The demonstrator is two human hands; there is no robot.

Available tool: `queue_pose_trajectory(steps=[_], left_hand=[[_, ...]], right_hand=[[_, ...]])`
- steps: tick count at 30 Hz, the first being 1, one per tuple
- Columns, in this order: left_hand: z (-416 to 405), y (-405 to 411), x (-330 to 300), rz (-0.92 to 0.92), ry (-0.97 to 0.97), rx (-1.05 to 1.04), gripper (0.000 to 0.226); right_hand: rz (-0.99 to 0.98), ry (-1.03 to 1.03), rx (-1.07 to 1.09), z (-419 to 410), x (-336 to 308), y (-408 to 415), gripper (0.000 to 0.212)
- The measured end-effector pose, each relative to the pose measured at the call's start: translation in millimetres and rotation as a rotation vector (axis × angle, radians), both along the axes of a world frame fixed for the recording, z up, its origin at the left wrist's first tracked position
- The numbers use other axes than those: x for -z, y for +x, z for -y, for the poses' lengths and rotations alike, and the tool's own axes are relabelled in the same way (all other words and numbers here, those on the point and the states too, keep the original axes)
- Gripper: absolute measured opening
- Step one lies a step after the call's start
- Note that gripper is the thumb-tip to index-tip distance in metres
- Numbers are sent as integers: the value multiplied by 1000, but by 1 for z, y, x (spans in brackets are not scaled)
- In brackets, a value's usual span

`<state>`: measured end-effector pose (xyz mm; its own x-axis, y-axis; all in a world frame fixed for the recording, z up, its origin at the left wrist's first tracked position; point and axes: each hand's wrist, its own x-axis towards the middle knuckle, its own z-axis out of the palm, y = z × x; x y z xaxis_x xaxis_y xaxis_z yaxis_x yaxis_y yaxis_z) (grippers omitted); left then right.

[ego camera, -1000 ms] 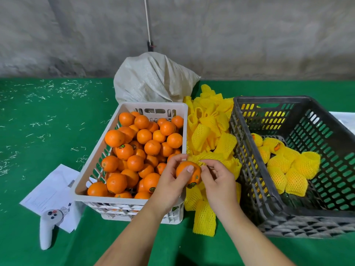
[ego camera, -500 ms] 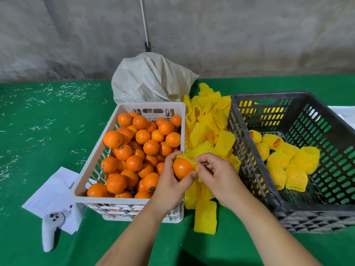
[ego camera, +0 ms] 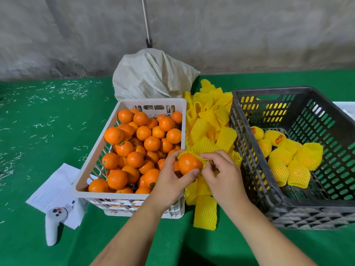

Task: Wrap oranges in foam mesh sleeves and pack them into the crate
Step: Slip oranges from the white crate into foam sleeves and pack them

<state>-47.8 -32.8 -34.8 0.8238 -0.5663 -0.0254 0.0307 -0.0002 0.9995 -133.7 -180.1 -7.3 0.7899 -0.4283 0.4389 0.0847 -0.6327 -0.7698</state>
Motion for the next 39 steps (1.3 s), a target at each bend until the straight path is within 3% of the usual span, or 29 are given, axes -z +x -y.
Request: queue_pose_trajectory(steps=[3,7,11,16,22,27,32,35,39], left_hand=[[-1,3,-1,-27,-59,-77,50],[-1,-1,-2,2,-41,-122,41],[-2,-2,0,65,-9,-1,63],[-3,-4,11,270,177,81,84],[-6,-6,4,244,66,66,69],[-6,-8,6,238,44,23,61],[-2,-9,-1,146,-53,-69,46],[-4,-6,-1,109,-73,-120,47],[-11,-5,-1,49,-96,60,60]], right_hand=[[79,-76,-98,-20,2,-3,30],[28,34,-51,-26,11,-6,47],[27,12,-26,-15,9,-10,47],[65,-10,4,6,3,-10,44],[113,-40,-6,-1,5,-12,33],[-11,100,74,-6,10,-12,31],[152,-95,56,-13,2,-12,18],[131,-105,-8,-28,3,-9,23],[54,2,29,-20,7,-1,51]])
